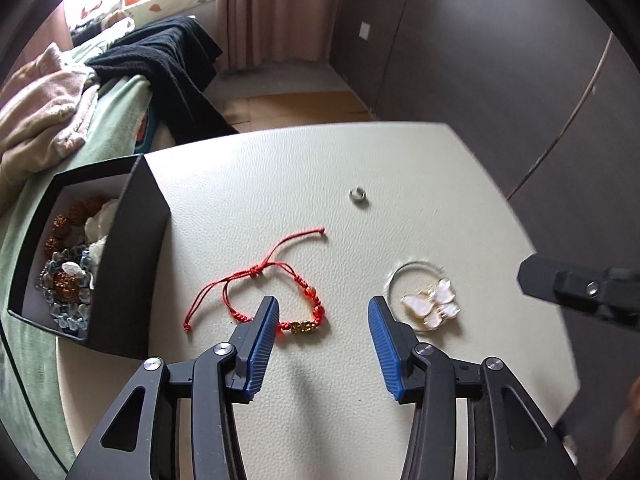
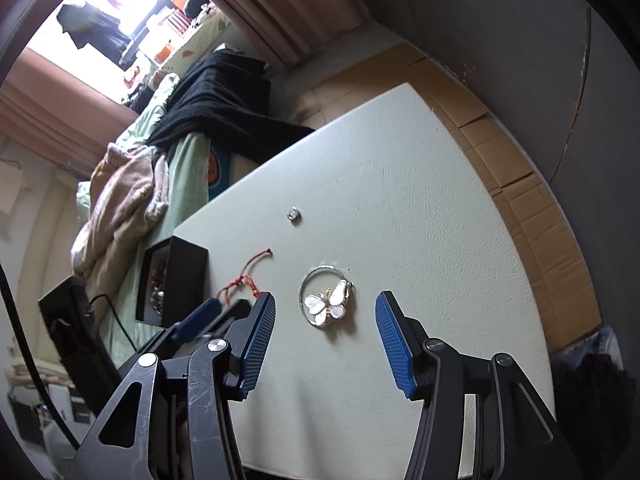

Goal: Organize jewelry
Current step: 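Move the left tool to the red string bracelet and close on it, then close the right tool on the white butterfly charm while the left tool lifts the red bracelet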

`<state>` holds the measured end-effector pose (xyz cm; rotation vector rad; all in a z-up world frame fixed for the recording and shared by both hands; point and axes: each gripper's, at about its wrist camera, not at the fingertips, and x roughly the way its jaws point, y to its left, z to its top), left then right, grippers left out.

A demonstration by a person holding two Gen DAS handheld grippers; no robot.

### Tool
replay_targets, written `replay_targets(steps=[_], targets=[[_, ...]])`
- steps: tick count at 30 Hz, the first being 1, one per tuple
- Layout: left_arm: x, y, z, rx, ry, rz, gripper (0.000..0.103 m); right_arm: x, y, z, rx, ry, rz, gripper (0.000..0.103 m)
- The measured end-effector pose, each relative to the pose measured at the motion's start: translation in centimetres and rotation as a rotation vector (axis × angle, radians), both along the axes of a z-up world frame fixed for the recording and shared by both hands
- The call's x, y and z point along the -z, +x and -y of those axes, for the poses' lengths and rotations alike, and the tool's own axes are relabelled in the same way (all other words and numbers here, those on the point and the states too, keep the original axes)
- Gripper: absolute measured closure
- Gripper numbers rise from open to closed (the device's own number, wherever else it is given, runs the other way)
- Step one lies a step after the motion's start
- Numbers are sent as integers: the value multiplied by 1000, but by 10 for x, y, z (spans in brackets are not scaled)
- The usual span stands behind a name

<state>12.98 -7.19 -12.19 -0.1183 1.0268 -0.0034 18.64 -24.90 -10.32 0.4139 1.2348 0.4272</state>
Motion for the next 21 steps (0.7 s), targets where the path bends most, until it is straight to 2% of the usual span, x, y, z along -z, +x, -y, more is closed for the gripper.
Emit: replay_targets(steps=[2,3,5,6,7,10,15,21], targets=[[7,2,4,3,34,-13,58,3,1,-1,-7,-8,-13,50],[6,1,4,2,59,4,63,5,1,-2,-9,-14,-21,50],[12,4,1,0,59,-23,84,7,1,-3,-16,-29,-24,50],[14,4,-1,-11,54,-21,92,7,1,-4,-22,-39,-24,50],[14,4,-3,-14,51,-22,96,7,2,-5,-26,-45,-25,50],[13,4,-10,-9,3,-33,96,10,3,-9,-41,-58,-28,50],[-5,0,-27,-27,-87,-3,96,18,4,-23,-81,-78,-39,50],[-24,-8,-48,-66,-169,43,96,28,3,-40,-120,-162,-34,50]])
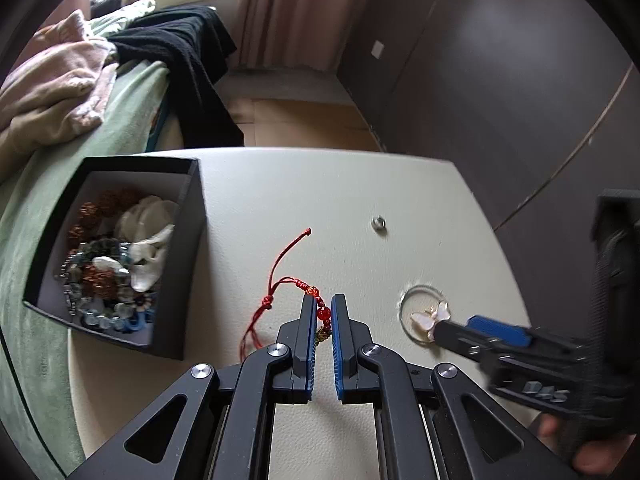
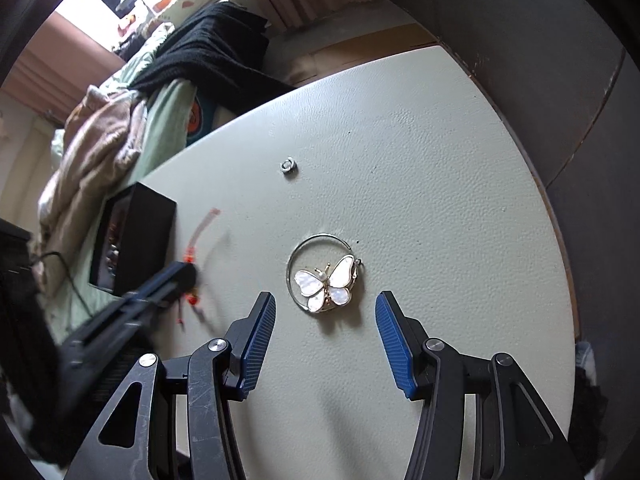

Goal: Organize jewelry
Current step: 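Close the right tool on the white butterfly charm while the left tool lifts the red bracelet, then carry the red string bracelet into the box and open the left tool while the right tool lifts the butterfly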

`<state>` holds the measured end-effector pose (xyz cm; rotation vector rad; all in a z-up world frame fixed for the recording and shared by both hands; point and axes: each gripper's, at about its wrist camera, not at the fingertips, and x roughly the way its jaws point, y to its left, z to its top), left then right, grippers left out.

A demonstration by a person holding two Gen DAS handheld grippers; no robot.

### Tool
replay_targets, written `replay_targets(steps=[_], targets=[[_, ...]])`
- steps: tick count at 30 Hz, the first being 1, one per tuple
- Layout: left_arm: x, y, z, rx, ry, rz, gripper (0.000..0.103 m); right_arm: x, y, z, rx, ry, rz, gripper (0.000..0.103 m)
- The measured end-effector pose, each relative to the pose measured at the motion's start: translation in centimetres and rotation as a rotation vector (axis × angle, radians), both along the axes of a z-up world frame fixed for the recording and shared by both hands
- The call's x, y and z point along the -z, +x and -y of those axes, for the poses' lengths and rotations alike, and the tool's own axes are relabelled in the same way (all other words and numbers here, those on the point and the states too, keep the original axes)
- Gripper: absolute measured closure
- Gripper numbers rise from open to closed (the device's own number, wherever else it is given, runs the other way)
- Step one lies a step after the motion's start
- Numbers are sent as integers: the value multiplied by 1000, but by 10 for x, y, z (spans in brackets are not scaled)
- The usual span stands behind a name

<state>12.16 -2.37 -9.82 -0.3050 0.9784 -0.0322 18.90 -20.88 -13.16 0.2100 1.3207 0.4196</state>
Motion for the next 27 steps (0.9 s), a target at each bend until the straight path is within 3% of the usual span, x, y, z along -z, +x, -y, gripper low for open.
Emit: replay_targets(steps=[10,14,17,27], targets=[[-24,-18,-26,-51,-45,58,96,7,-1,-27,-55,-164,51,50],[-31,-24,-36,-72,-54,78,96,5,-4,-32,-70,-251,79,69],[-37,-31,-43,-85,-70,95,96,3,-4,-27,-56,-236,66,74],[-51,-41,-78,-153,-119,142,96,-25,-12,-9,-32,-146,88,74]])
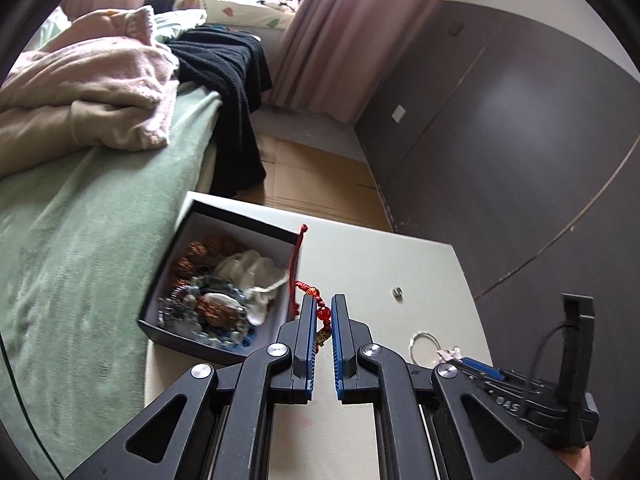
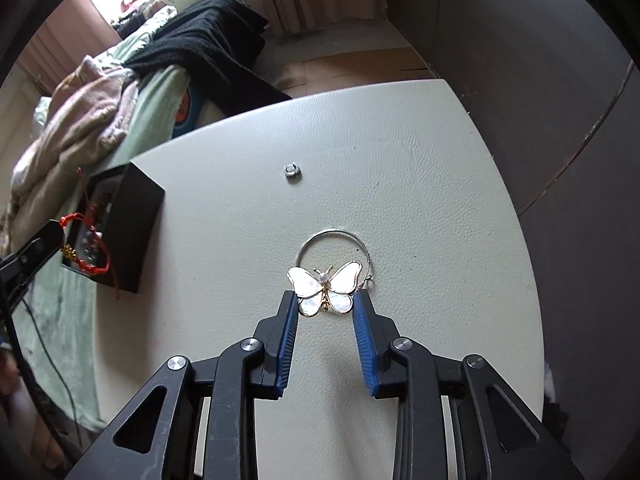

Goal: Organize jewelry
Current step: 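Carry the red string bracelet into the box and open the left tool while the right tool lifts the butterfly, then carry the butterfly charm into the box and open the right tool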

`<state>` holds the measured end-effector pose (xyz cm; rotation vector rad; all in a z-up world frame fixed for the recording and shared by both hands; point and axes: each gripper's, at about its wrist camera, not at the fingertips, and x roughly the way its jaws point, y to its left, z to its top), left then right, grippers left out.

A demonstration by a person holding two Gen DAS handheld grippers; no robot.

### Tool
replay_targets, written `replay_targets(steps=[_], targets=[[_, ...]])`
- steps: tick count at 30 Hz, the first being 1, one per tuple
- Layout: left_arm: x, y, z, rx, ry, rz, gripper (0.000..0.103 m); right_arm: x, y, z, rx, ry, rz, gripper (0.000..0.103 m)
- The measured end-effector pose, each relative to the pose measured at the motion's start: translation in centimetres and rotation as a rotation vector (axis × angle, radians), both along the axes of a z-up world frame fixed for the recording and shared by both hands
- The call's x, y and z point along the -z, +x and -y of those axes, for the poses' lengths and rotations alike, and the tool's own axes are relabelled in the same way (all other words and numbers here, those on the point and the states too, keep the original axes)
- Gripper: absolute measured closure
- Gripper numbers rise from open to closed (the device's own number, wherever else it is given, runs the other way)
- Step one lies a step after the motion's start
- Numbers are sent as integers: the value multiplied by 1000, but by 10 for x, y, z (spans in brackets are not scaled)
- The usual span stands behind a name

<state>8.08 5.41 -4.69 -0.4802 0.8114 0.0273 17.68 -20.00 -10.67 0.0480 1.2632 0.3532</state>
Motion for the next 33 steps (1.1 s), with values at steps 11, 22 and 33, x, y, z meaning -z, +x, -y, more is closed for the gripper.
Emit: replay_targets(steps=[11,22,33], targets=[[-10,-7,-40,-72,-62,54,96,-28,-4,-22,-35,161,81,74],[3,9,-70,-114,-82,-62,56,-39,-1,-60,-73,231,124,74],[-7,0,-104,-203,-149,25,42,-50,9,-114,-145,367,164,74]])
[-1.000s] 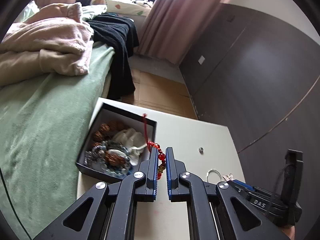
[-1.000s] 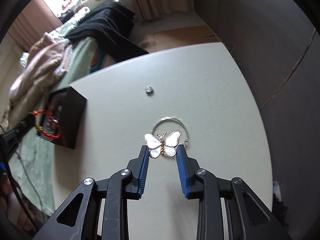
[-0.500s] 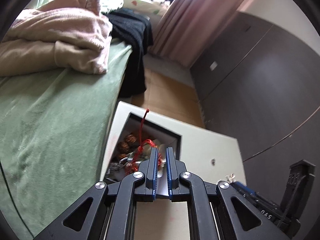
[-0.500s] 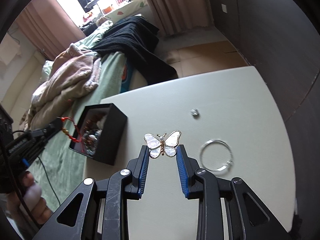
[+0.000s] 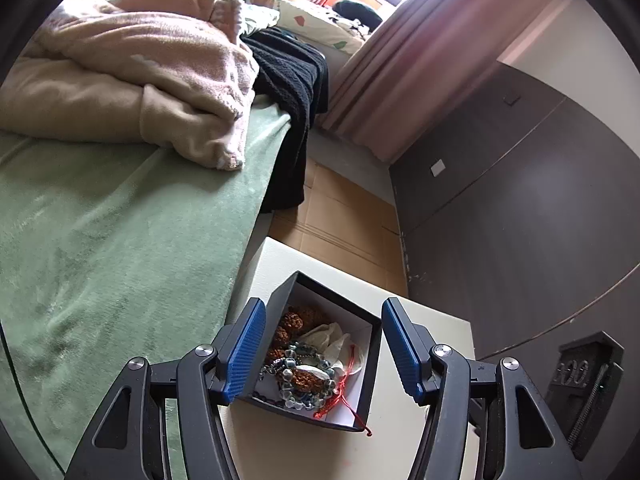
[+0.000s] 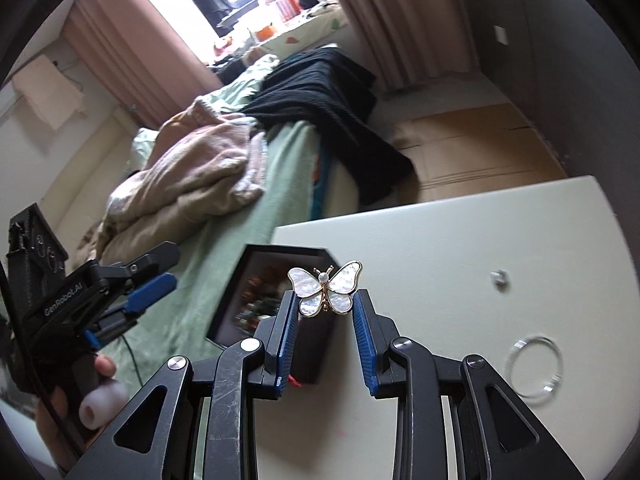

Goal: Organize jewelry
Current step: 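Carry the butterfly charm into the box and open the right tool, then move the left tool to the silver hoop ring and close on it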

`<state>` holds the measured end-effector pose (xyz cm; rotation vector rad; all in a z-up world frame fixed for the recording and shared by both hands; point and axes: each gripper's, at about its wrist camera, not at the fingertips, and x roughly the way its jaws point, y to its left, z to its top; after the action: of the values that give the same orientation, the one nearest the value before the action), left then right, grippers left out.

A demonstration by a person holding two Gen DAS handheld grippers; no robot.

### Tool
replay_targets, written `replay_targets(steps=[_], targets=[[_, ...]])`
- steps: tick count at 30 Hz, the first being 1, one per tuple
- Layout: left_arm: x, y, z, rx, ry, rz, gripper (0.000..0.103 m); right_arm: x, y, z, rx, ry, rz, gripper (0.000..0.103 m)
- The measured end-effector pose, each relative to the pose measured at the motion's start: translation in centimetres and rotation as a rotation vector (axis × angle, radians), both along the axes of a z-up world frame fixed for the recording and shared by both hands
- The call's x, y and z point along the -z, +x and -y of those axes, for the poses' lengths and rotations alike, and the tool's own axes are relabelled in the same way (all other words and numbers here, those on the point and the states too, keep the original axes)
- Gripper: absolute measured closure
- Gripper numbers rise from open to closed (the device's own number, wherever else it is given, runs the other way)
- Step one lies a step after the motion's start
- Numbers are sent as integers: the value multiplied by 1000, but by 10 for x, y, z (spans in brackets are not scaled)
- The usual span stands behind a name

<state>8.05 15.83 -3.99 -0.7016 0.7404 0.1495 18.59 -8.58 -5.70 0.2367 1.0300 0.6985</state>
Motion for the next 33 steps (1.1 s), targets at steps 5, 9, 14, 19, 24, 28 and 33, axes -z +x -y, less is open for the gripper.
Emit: replay_targets(steps=[5,9,14,19,24,28,33], targets=[[-2,-2,-3,-1,-6,10,42,5,7,-27,-17,17,-11,74],[-2,-4,-4,4,-14,10,42,5,12,-39,-20,55,-8,74],[-4,-5,1,17,-5,17,42,16,17,-43,2,87,-36,36],[-5,-4,14,32,2,22,42,10,17,-22,49,78,-21,36],[-5,1,38,75,31,18,42,4,16,11,100,82,-33,36],[-5,6,62,119,65,15,42,3,13,40,149,53,-42,36],[-3,12,96,181,107,5,42,6,10,80,216,24,-79,36]])
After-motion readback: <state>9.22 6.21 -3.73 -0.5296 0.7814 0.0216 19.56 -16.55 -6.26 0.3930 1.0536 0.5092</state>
